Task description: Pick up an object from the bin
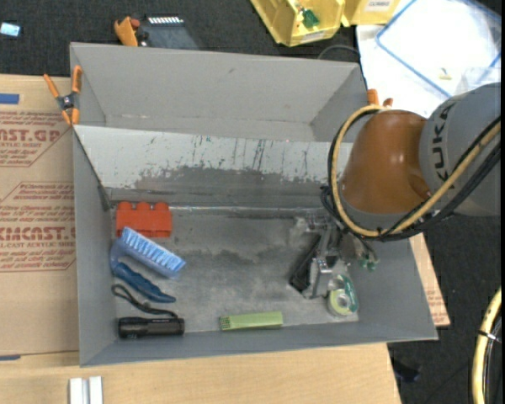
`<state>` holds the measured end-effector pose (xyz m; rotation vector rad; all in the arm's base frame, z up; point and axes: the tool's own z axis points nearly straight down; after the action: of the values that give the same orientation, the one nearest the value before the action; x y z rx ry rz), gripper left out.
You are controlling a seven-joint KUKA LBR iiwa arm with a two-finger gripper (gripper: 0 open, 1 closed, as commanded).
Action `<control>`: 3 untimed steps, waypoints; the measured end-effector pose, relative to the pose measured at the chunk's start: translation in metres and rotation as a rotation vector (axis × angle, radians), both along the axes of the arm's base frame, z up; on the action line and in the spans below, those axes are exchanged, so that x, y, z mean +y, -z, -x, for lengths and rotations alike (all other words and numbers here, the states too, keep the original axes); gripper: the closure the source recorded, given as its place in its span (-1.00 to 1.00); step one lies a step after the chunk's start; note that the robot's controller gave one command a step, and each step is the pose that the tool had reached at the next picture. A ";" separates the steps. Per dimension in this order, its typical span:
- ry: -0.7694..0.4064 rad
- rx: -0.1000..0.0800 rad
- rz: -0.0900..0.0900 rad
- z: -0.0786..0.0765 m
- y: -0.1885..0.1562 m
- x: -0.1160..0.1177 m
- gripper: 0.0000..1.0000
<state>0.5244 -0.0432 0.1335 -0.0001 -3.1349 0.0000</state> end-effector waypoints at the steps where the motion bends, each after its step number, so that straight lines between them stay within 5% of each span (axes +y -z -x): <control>1: -0.001 -0.007 0.000 -0.002 -0.004 0.000 -1.00; 2: -0.001 -0.007 0.001 -0.002 -0.004 0.000 -1.00; 3: 0.038 -0.012 0.000 -0.019 0.023 -0.061 -1.00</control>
Offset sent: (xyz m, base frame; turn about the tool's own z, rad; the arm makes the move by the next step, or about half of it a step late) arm 0.0000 0.0000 0.0000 0.0000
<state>0.5439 -0.1041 0.1101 -0.0605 -3.1467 -0.0002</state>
